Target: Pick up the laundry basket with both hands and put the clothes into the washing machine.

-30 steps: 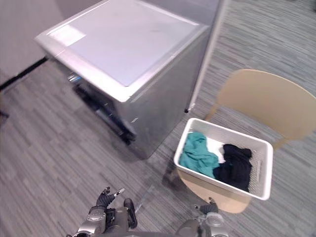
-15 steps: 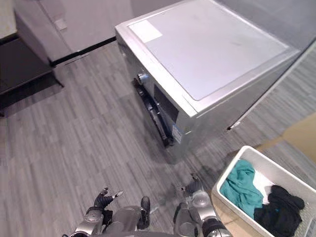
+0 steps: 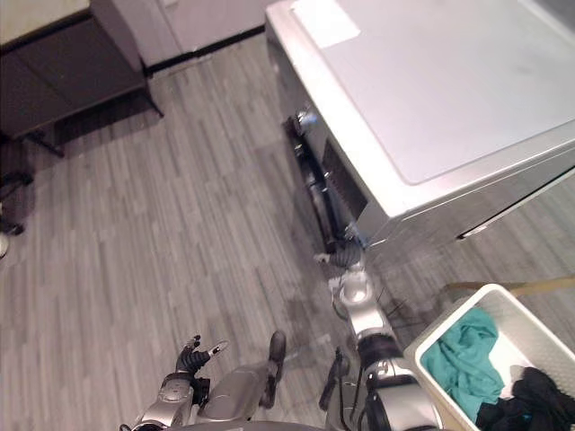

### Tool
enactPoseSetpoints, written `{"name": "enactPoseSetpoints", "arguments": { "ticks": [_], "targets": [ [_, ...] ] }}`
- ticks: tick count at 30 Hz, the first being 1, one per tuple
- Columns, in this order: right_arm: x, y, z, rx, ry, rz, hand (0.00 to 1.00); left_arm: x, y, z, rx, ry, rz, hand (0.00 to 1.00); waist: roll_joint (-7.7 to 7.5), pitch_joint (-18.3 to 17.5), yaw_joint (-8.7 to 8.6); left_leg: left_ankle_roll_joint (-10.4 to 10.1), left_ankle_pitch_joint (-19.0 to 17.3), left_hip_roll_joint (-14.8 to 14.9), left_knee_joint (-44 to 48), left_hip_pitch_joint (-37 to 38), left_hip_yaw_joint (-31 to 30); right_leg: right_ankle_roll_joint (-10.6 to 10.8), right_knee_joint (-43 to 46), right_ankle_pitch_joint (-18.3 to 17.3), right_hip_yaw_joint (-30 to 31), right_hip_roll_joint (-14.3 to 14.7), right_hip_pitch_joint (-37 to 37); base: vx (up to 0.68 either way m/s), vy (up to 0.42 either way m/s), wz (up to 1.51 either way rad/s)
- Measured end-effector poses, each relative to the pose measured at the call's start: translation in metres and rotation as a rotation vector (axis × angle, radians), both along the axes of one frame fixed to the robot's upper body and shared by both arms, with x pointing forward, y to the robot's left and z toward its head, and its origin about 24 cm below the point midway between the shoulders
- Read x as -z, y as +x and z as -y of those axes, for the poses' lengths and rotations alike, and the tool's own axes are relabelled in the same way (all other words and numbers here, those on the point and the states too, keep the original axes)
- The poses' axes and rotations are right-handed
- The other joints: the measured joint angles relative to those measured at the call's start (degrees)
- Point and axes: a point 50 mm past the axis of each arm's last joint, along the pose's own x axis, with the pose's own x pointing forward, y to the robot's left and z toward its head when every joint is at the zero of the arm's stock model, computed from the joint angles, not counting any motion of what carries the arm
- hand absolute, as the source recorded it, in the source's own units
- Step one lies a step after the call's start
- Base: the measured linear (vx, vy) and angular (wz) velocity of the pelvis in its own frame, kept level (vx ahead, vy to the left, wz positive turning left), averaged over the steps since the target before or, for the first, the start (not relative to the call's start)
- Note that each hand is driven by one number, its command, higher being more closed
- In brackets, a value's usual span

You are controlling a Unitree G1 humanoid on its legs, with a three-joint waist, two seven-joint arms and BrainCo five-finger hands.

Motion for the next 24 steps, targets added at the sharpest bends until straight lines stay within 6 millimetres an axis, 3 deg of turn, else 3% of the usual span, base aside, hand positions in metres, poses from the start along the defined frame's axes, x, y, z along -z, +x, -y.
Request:
{"name": "enactPoseSetpoints", "arguments": {
  "ticks": [2, 6, 10, 14, 16, 19, 22, 23, 24],
  "targets": [
    [-0.02, 0.016, 0.012, 0.038, -0.012, 0.041, 0.0, -0.002, 0.001, -0.001, -0.008, 0.007, 0.015, 0.0, 1.44, 1.45, 0.88, 0.05, 0.31, 0.32, -2.36, -0.09, -0.65, -0.45, 2.59, -0.61, -0.33, -0.17, -2.21, -0.27, 0.029, 0.21],
    [-0.064, 0.041, 0.03, 0.121, 0.05, 0.149, 0.0, -0.004, 0.004, -0.006, -0.038, 0.001, 0.028, 0.0, 1.64, 3.95, 2.31, 0.41, 1.21, -0.03, -5.02, -3.4, -0.42, -0.25, 7.25, -1.36, -0.22, -1.68, -8.17, -0.25, 0.029, 0.19],
    [-0.078, 0.048, 0.033, 0.16, 0.143, 0.186, 0.0, -0.004, 0.004, -0.007, -0.045, -0.003, 0.029, 0.0, 1.56, 4.55, 3.26, -0.11, 2.24, -0.52, -6.46, -4.83, -0.49, -0.13, 9.4, -1.46, -0.38, -2.73, -10.73, -0.14, -0.001, 0.2],
    [-0.099, 0.058, 0.02, 0.157, 0.282, 0.241, 0.0, -0.009, 0.01, -0.006, -0.059, -0.016, 0.07, 0.0, 1.74, 4.68, 3.81, -0.18, 3.69, -0.95, -6.46, -7.41, -1.74, -0.18, 11.38, -1.82, -1.24, -3.57, -13.57, -0.04, -0.044, 0.1],
    [-0.097, 0.058, 0.013, 0.162, 0.303, 0.237, 0.0, -0.012, 0.016, -0.005, -0.069, -0.02, 0.09, 0.0, 1.44, 4.87, 4.24, -0.46, 4.2, -0.93, -6.36, -7.44, -2.31, -0.35, 11.99, -2.0, -1.5, -3.58, -13.6, 0.0, -0.08, 0.05],
    [-0.098, 0.059, 0.0, 0.143, 0.247, 0.221, 0.0, -0.018, 0.028, -0.002, -0.047, -0.023, 0.13, 0.0, 1.39, 4.89, 4.47, -0.83, 4.51, -0.98, -6.25, -7.49, -3.76, -0.61, 12.86, -2.47, -2.11, -3.59, -13.77, 0.0, -0.106, 0.01],
    [-0.101, 0.062, -0.027, 0.08, 0.232, 0.2, 0.0, -0.022, 0.037, -0.001, -0.053, -0.033, 0.158, 0.0, 1.4, 4.9, 4.65, -0.89, 4.48, -0.68, -6.21, -7.78, -5.9, -0.94, 13.16, -2.82, -3.78, -3.38, -13.56, -0.04, -0.12, 0.03],
    [-0.108, 0.064, -0.043, 0.037, 0.23, 0.208, 0.0, -0.025, 0.042, 0.001, -0.047, -0.033, 0.172, 0.0, 1.48, 4.89, 4.95, -1.5, 4.05, -0.37, -6.46, -8.21, -6.87, -1.33, 13.13, -3.06, -5.06, -3.24, -13.34, -0.08, -0.139, 0.27],
    [-0.121, 0.066, -0.06, -0.012, 0.23, 0.236, 0.0, -0.03, 0.049, 0.004, -0.038, -0.038, 0.199, 0.0, 1.48, 4.89, 5.85, -4.53, 1.79, 0.21, -6.9, -8.38, -6.84, -1.61, 12.07, -2.99, -6.68, -3.21, -13.02, -0.07, -0.136, 0.4]
  ]
}}
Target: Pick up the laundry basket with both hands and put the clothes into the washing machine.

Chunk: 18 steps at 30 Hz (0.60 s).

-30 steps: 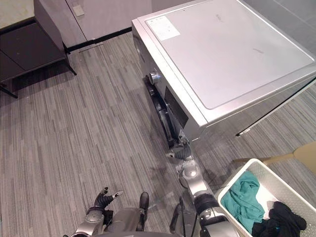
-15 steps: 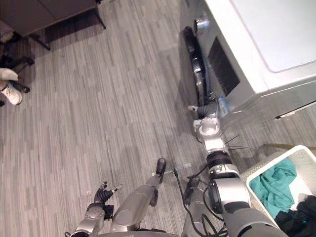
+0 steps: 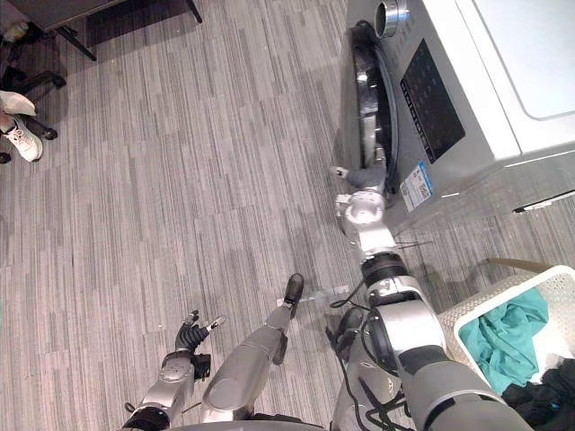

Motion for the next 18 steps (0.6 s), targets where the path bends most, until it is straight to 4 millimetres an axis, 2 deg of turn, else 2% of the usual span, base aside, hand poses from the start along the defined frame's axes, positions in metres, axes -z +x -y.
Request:
{"name": "enactPoseSetpoints", "arguments": {
  "ticks": [1, 2, 3, 4, 5, 6, 8, 9, 12, 14, 15, 16, 18],
  "targets": [
    [-0.007, 0.001, -0.008, -0.021, -0.004, 0.014, 0.0, -0.003, 0.005, 0.002, 0.004, -0.005, 0.016, 0.0, -0.06, -0.01, 0.54, -0.6, -0.73, -0.11, 0.44, -0.04, 0.31, -0.71, -0.72, 0.28, -1.0, -0.35, 0.15, -0.02, -0.105, 0.54],
    [-0.016, 0.003, -0.021, -0.051, -0.004, 0.025, 0.0, -0.008, 0.014, 0.008, 0.009, -0.02, 0.045, 0.0, -0.03, 0.05, 1.95, 0.65, -0.21, -0.28, 2.54, -0.63, 0.16, -1.85, 0.25, -0.39, -2.36, -1.31, 0.21, 0.04, -0.085, 0.55],
    [-0.028, 0.002, -0.042, -0.138, -0.042, 0.066, 0.0, -0.013, 0.019, 0.011, 0.015, -0.023, 0.075, 0.0, 0.26, 0.12, 3.31, 2.95, 1.95, -0.18, 4.48, -0.06, -0.03, -1.78, 3.92, -3.14, -3.45, -2.25, 0.25, 0.07, -0.086, 0.65],
    [-0.037, 0.001, -0.054, -0.186, -0.059, 0.098, 0.0, -0.017, 0.023, 0.013, 0.019, -0.024, 0.091, 0.0, -0.01, 0.28, 3.53, 3.01, 2.05, -0.78, 4.75, -0.13, -0.62, -1.46, 5.39, -4.17, -4.21, -3.2, 0.33, 0.08, -0.133, 0.88],
    [-0.062, -0.003, -0.082, -0.281, -0.072, 0.178, 0.0, -0.024, 0.03, 0.017, 0.027, -0.026, 0.133, 0.0, 0.16, 0.24, 3.92, 2.62, 2.35, -1.16, 4.27, -0.21, -2.72, -1.52, 6.43, -5.34, -6.23, -3.96, 0.92, 0.06, -0.169, 0.95],
    [-0.09, -0.01, -0.102, -0.357, -0.072, 0.276, 0.0, -0.029, 0.034, 0.022, 0.043, -0.032, 0.164, 0.0, 0.21, 0.27, 5.29, 2.26, 2.68, -1.21, 4.11, -0.44, -3.93, -1.89, 7.1, -6.14, -7.68, -4.28, 1.23, 0.06, -0.218, 0.85],
    [-0.118, -0.021, -0.12, -0.423, -0.046, 0.393, 0.0, -0.034, 0.037, 0.026, 0.047, -0.044, 0.186, 0.0, 0.25, 0.29, 6.74, 1.91, 2.93, -1.54, 4.1, -0.3, -5.94, -1.89, 7.68, -7.31, -9.29, -4.56, 2.41, 0.06, -0.203, 0.7],
    [-0.126, -0.026, -0.125, -0.444, -0.031, 0.434, 0.0, -0.034, 0.037, 0.026, 0.041, -0.052, 0.188, 0.0, 0.25, 0.29, 6.69, 1.83, 2.97, -1.9, 4.1, -0.09, -7.03, -1.73, 8.19, -7.89, -9.9, -4.86, 3.28, 0.05, -0.146, 0.71],
    [-0.125, -0.025, -0.122, -0.439, -0.024, 0.435, 0.0, -0.033, 0.037, 0.025, 0.029, -0.067, 0.186, 0.0, 0.17, 0.29, 6.49, 1.82, 2.98, -2.28, 4.11, -0.05, -7.47, -1.45, 8.56, -8.45, -10.01, -5.23, 3.52, 0.01, -0.084, 0.24],
    [-0.108, -0.019, -0.102, -0.398, 0.001, 0.399, 0.0, -0.035, 0.038, 0.028, 0.036, -0.073, 0.192, 0.0, 0.11, 0.33, 6.27, 1.83, 2.97, -2.12, 4.16, -0.01, -6.83, -1.54, 7.68, -8.29, -9.1, -4.75, 3.41, -0.03, -0.03, -0.26],
    [-0.092, -0.015, -0.082, -0.356, -0.008, 0.364, 0.0, -0.037, 0.041, 0.029, 0.049, -0.071, 0.204, 0.0, -0.17, 0.5, 5.98, 1.83, 2.97, -1.38, 4.16, -0.2, -5.68, -1.79, 6.4, -7.02, -7.61, -3.55, 2.69, -0.05, -0.008, -0.51],
    [-0.086, -0.014, -0.076, -0.345, -0.017, 0.354, 0.0, -0.038, 0.042, 0.029, 0.051, -0.07, 0.209, 0.0, -0.39, 0.65, 5.72, 1.84, 2.96, -0.97, 4.16, -0.41, -4.98, -1.86, 5.77, -6.47, -6.94, -2.98, 2.27, -0.1, 0.005, -0.7],
    [-0.064, -0.015, -0.055, -0.316, -0.047, 0.321, 0.0, -0.043, 0.048, 0.03, 0.059, -0.072, 0.226, 0.0, -0.74, 0.88, 4.23, 1.85, 2.97, 0.23, 4.14, -1.43, -2.97, -2.1, 3.88, -4.53, -4.8, -1.25, 0.7, -0.1, 0.019, -0.68]
  ]
}}
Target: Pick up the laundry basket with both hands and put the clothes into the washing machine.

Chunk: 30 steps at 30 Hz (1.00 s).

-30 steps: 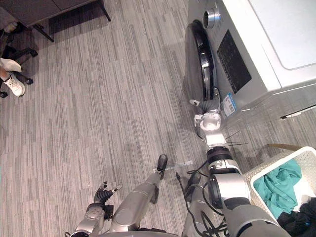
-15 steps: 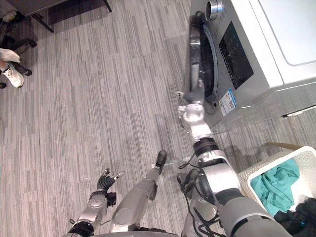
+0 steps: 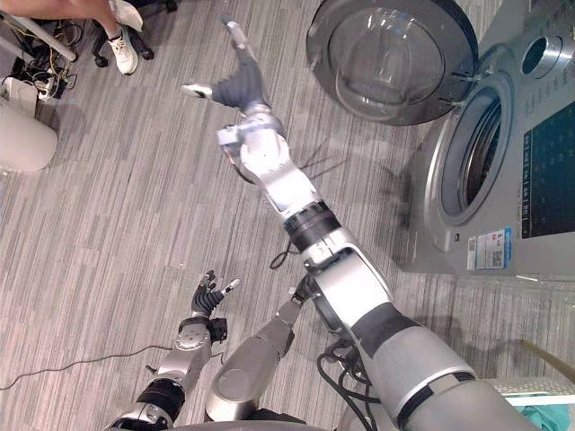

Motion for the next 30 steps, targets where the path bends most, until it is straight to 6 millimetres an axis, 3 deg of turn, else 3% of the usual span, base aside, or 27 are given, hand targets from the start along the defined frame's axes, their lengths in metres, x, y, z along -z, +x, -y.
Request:
{"name": "enactPoseSetpoints", "arguments": {
  "ticks": [4, 7, 8, 11, 12, 13, 15, 19, 21, 25, 26, 30],
  "targets": [
    [0.06, -0.017, 0.043, 0.07, -0.097, -0.085, 0.0, -0.028, 0.03, 0.001, 0.034, 0.031, 0.1, 0.0, -1.93, 1.2, -4.05, 0.3, 0.21, 1.56, -0.82, -0.47, 4.81, -0.18, -1.9, 2.82, 5.16, 1.99, -3.22, -0.08, 0.003, -0.74],
    [0.106, -0.039, 0.067, 0.099, -0.169, -0.178, 0.0, -0.07, 0.063, -0.001, 0.064, 0.112, 0.248, 0.0, -3.48, 2.1, -7.15, 0.5, 0.36, 2.94, -2.0, -0.72, 8.38, -0.44, -3.7, 4.99, 8.53, 3.89, -5.51, -0.07, -0.022, -0.73],
    [0.13, -0.05, 0.077, 0.118, -0.176, -0.248, 0.0, -0.093, 0.079, -0.003, 0.062, 0.14, 0.318, 0.0, -3.95, 2.33, -7.8, 0.55, 0.36, 3.72, -2.2, -1.25, 10.67, -0.56, -5.29, 6.58, 10.74, 5.21, -6.82, -0.05, -0.02, -0.93],
    [0.159, -0.066, 0.088, 0.143, -0.147, -0.351, 0.0, -0.129, 0.101, -0.015, 0.039, 0.214, 0.415, 0.0, -4.95, 2.92, -10.37, 0.72, 0.45, 4.61, -2.63, -2.01, 14.42, -0.49, -7.13, 8.77, 14.1, 6.72, -9.05, -0.03, -0.01, -0.9],
    [0.172, -0.074, 0.093, 0.152, -0.15, -0.391, 0.0, -0.151, 0.114, -0.034, 0.004, 0.283, 0.449, 0.0, -6.09, 3.56, -11.93, 1.1, 0.2, 5.08, -2.65, -2.07, 16.94, -0.31, -8.15, 10.01, 16.58, 7.7, -10.06, -0.01, -0.002, -0.81],
    [0.176, -0.077, 0.095, 0.156, -0.146, -0.407, 0.0, -0.159, 0.118, -0.043, -0.018, 0.305, 0.459, 0.0, -6.51, 3.79, -12.47, 1.26, 0.08, 5.32, -2.64, -2.11, 17.87, -0.45, -8.63, 10.62, 17.38, 8.13, -10.33, -0.01, 0.006, -0.98],
    [0.189, -0.09, 0.104, 0.195, -0.099, -0.446, 0.0, -0.2, 0.131, -0.083, -0.107, 0.413, 0.502, 0.0, -8.43, 4.65, -14.73, 1.93, -0.4, 5.76, -2.42, -2.67, 20.84, -0.37, -10.8, 12.49, 20.05, 9.57, -11.31, -0.01, 0.024, -0.74],
    [0.199, -0.12, 0.119, 0.266, -0.013, -0.454, 0.0, -0.252, 0.129, -0.131, -0.274, 0.438, 0.597, 0.0, -9.58, 5.26, -16.5, 2.58, -2.39, 7.28, 0.38, -5.08, 23.67, 0.07, -14.0, 14.7, 22.37, 11.05, -12.35, 0.01, 0.013, -0.4],
    [0.195, -0.134, 0.12, 0.298, 0.047, -0.421, 0.0, -0.263, 0.125, -0.145, -0.341, 0.407, 0.614, 0.0, -9.66, 5.31, -16.69, 2.68, -4.74, 8.19, 4.28, -7.36, 24.44, 0.18, -15.7, 15.72, 22.78, 11.6, -12.34, 0.04, 0.027, -0.3],
    [0.175, -0.145, 0.127, 0.331, 0.101, -0.325, 0.0, -0.266, 0.12, -0.159, -0.408, 0.323, 0.62, 0.0, -9.73, 5.42, -16.44, 2.84, -7.86, 9.43, 9.45, -10.01, 25.35, 0.64, -17.26, 16.62, 23.63, 12.39, -12.32, 0.05, 0.024, -0.2],
    [0.164, -0.146, 0.129, 0.34, 0.122, -0.269, 0.0, -0.264, 0.122, -0.155, -0.382, 0.315, 0.615, 0.0, -9.99, 5.55, -16.57, 3.02, -8.87, 9.84, 11.09, -10.7, 25.62, 0.9, -17.57, 16.8, 23.99, 12.61, -12.32, 0.06, 0.023, -0.3],
    [0.133, -0.156, 0.147, 0.383, 0.219, -0.112, 0.0, -0.257, 0.114, -0.172, -0.456, 0.252, 0.58, 0.0, -10.62, 5.93, -16.58, 3.27, -11.15, 10.98, 14.35, -12.8, 26.94, 1.61, -19.11, 17.29, 24.54, 13.09, -12.82, 0.06, 0.016, -0.24]
  ]
}}
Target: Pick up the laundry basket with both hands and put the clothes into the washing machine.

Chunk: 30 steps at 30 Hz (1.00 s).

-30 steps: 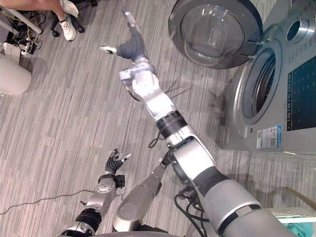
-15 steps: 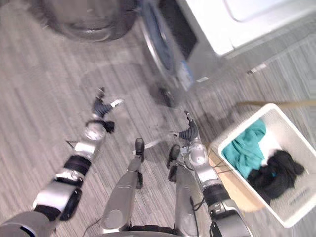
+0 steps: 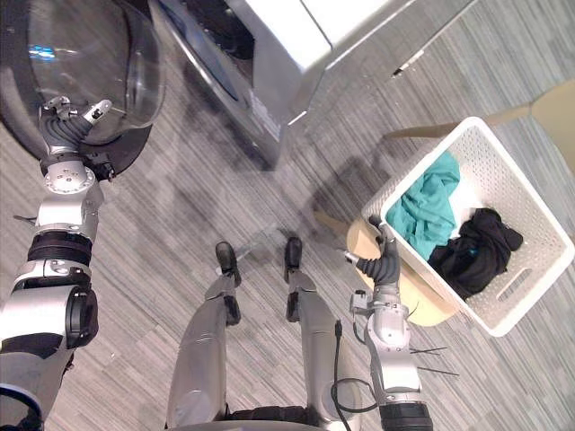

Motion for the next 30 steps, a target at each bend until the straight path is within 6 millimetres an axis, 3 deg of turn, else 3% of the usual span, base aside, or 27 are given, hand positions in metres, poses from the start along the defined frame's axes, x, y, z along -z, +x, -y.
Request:
{"name": "enactPoseSetpoints", "arguments": {
  "ticks": [5, 7, 10, 11, 14, 17, 18, 19, 21, 25, 26, 27, 28, 29, 30],
  "targets": [
    [-0.014, -0.009, 0.007, 0.014, 0.065, 0.076, 0.0, 0.019, -0.013, -0.02, -0.069, -0.077, -0.028, 0.0, 0.03, 0.08, 0.99, -0.06, -0.22, 0.66, 1.27, -0.25, 1.44, -0.01, 0.54, -0.02, -0.47, 0.0, 0.08, 0.09, -0.015, 0.01],
    [-0.026, -0.011, 0.006, 0.006, 0.061, 0.138, 0.0, 0.026, -0.013, -0.017, -0.066, -0.077, -0.044, 0.0, 0.16, 0.17, 1.57, -0.06, -0.23, 0.75, 1.83, 0.2, 1.44, 0.04, 1.07, -0.08, -0.9, -0.1, 0.55, 0.07, -0.032, 0.04],
    [-0.035, -0.013, 0.002, -0.013, 0.054, 0.189, 0.0, 0.05, -0.014, 0.006, -0.006, -0.067, -0.074, 0.0, 0.19, 0.19, 1.93, -0.06, -0.48, 0.7, 1.96, 2.9, 1.33, -0.09, 1.73, -0.63, -2.27, -0.46, 3.47, 0.05, -0.02, 0.2],
    [-0.035, -0.013, 0.002, -0.015, 0.052, 0.187, 0.0, 0.07, -0.014, 0.027, 0.057, -0.05, -0.114, 0.0, 0.25, 0.16, 2.23, -0.08, -1.83, 0.3, 1.91, 5.02, 1.38, -0.88, 3.52, -2.75, -2.69, -1.04, 4.91, 0.01, 0.002, 0.21],
    [-0.034, -0.011, -0.004, -0.04, 0.051, 0.18, 0.0, 0.104, -0.023, 0.066, 0.171, -0.044, -0.162, 0.0, 0.32, 0.11, 2.99, 0.03, -1.96, -0.89, 1.27, 7.85, 1.27, -0.68, 6.53, -5.15, -3.2, -2.53, 6.23, -0.01, 0.01, 0.23],
    [-0.033, -0.007, -0.009, -0.054, 0.013, 0.156, 0.0, 0.17, -0.055, 0.108, 0.271, -0.123, -0.314, 0.0, 1.58, -0.91, 3.32, 0.12, -1.88, -2.56, -0.58, 12.07, 1.23, -0.34, 8.66, -7.18, -3.45, -4.16, 8.72, 0.01, 0.001, 0.17],
    [-0.032, -0.006, -0.01, -0.057, 0.014, 0.151, 0.0, 0.184, -0.064, 0.113, 0.284, -0.135, -0.36, 0.0, 1.8, -1.86, 3.34, 0.12, -1.88, -2.86, -1.0, 12.69, 1.46, -0.17, 8.95, -7.49, -3.14, -4.36, 8.82, 0.05, 0.009, -0.06],
    [-0.027, -0.002, -0.012, -0.06, 0.011, 0.128, 0.0, 0.213, -0.086, 0.12, 0.302, -0.151, -0.459, 0.0, 2.33, -4.46, 3.31, 0.14, -1.89, -3.27, -1.9, 13.52, 2.01, 0.36, 8.84, -7.88, -2.24, -4.41, 8.9, 0.09, 0.011, -0.21],
    [-0.017, 0.006, -0.012, -0.056, -0.014, 0.08, 0.0, 0.251, -0.12, 0.126, 0.307, -0.173, -0.611, 0.0, 3.58, -6.51, 3.26, 0.7, -2.36, -3.49, -3.08, 17.15, 3.79, 0.5, 7.58, -7.62, -0.21, -4.02, 11.58, 0.12, 0.033, -0.4],
    [-0.005, 0.01, -0.012, -0.035, -0.092, 0.001, 0.0, 0.294, -0.171, 0.122, 0.267, -0.237, -0.803, 0.0, 5.39, -9.68, 3.09, 1.65, -4.03, -2.84, -3.05, 21.2, 9.11, 1.75, 3.19, -4.36, 5.75, -1.98, 13.89, 0.07, 0.06, -1.01],
    [0.0, 0.012, -0.011, -0.029, -0.123, -0.033, 0.0, 0.302, -0.185, 0.12, 0.262, -0.256, -0.847, 0.0, 5.64, -10.03, 3.0, 1.94, -5.04, -1.67, -3.21, 23.18, 12.46, 2.22, 0.55, -4.17, 3.32, -2.52, 14.74, 0.03, 0.023, -1.44],
    [0.006, 0.013, -0.009, -0.018, -0.139, -0.071, 0.0, 0.309, -0.197, 0.118, 0.253, -0.267, -0.887, 0.0, 5.66, -10.13, 2.86, 2.67, -6.07, -1.19, -3.35, 25.31, 15.73, -0.65, 0.85, -5.7, -6.13, -5.58, 16.19, 0.0, 0.048, -1.4],
    [0.011, 0.013, -0.007, -0.012, -0.143, -0.094, 0.0, 0.312, -0.201, 0.118, 0.253, -0.272, -0.902, 0.0, 5.69, -10.14, 2.76, 2.56, -6.21, -0.86, -3.47, 26.45, 17.44, -1.64, 1.73, -6.41, -11.98, -7.67, 16.74, -0.01, 0.071, -1.29],
    [0.022, 0.014, -0.005, -0.007, -0.137, -0.146, 0.0, 0.318, -0.209, 0.117, 0.257, -0.277, -0.939, 0.0, 5.6, -10.88, 2.75, 1.46, -7.0, -0.23, -3.88, 28.27, 20.2, -2.95, 3.82, -7.23, -22.4, -11.27, 18.12, 0.02, 0.02, -1.19],
    [0.031, 0.013, -0.004, -0.009, -0.133, -0.186, 0.0, 0.322, -0.215, 0.116, 0.256, -0.272, -0.973, 0.0, 5.22, -11.21, 2.78, 0.46, -7.71, 0.47, -3.21, 29.48, 22.58, -3.14, 5.02, -6.88, -27.98, -13.29, 19.13, 0.03, -0.043, -1.17]
  ]
}}
